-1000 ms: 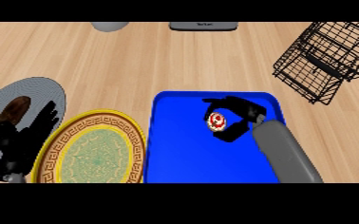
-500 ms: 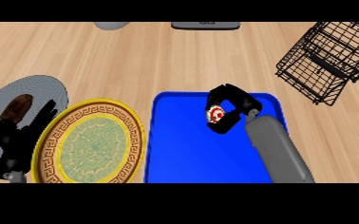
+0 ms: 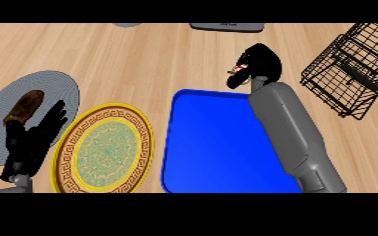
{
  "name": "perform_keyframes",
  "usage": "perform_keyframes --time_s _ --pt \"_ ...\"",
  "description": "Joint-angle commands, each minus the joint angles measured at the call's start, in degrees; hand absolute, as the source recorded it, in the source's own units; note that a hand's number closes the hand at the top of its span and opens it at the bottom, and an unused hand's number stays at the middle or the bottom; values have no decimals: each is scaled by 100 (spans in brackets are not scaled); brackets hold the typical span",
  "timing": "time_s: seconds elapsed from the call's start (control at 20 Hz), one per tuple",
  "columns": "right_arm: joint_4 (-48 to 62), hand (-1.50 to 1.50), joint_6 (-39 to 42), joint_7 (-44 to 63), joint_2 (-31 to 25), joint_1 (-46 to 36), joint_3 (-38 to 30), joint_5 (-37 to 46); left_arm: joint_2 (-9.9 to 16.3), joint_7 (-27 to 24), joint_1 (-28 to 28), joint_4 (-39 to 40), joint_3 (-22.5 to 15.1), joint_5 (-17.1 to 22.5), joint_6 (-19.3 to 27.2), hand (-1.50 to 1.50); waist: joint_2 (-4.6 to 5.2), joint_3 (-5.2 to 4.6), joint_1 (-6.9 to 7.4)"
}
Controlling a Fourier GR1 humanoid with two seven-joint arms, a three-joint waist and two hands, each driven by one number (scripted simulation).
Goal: Pick the cupcake from the tray and place it in the tiered basket
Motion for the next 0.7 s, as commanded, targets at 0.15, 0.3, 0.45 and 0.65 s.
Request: perform_keyframes --time_s 0.15,0.3,0.45,0.65 --pt "611 150 -1053 2741 -2 -1586 370 2029 -137 -30 -30 24 -200 -93 -19 0 2 12 124" --pt "957 150 -1076 3307 43 -2215 342 2625 -128 72 -232 62 -118 -84 94 0 35 32 77" --pt "1214 150 -1130 3676 182 -2622 233 3079 -150 149 -189 -56 -143 -44 58 0 21 46 64" --pt "1528 150 -1364 3455 -25 -3021 -186 3268 -134 215 -292 7 -93 -52 109 0 44 58 -18"
